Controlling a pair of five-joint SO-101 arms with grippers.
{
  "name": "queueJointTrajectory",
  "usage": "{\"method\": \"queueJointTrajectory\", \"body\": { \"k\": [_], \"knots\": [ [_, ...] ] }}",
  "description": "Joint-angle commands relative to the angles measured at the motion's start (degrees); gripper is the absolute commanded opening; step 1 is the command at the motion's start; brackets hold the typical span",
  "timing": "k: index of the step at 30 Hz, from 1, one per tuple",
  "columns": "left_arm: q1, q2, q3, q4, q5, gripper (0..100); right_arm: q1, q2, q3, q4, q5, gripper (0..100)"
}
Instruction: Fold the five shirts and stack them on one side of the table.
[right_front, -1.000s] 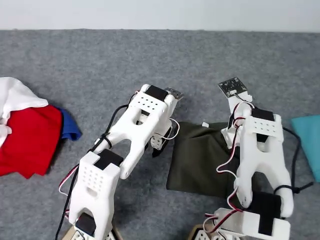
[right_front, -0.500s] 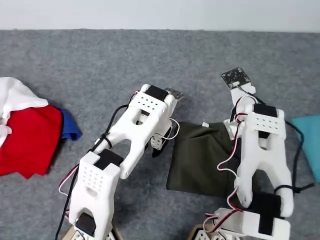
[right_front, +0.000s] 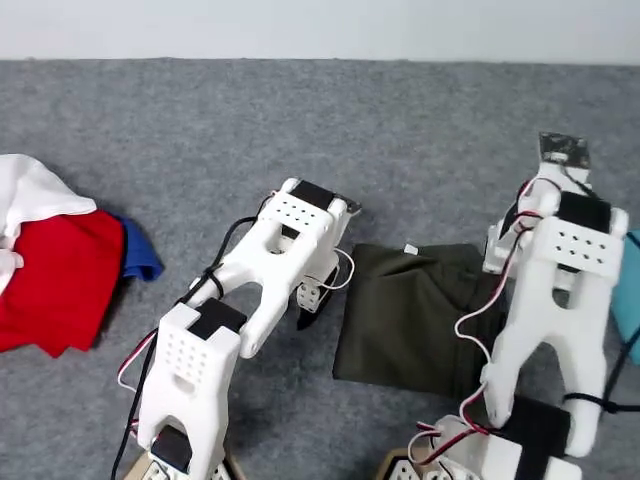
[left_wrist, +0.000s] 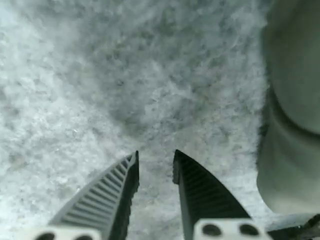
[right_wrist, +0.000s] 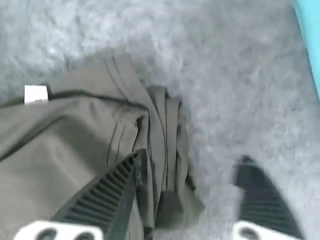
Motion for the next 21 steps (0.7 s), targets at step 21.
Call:
{"method": "queueJointTrajectory", "body": {
  "k": [21],
  "knots": [
    [-0.1, -3.7, -0.2, 1.1, 0.4, 11, -1.5, 22.6, -0.7, -0.1, -3.2, 49.2]
  ]
}}
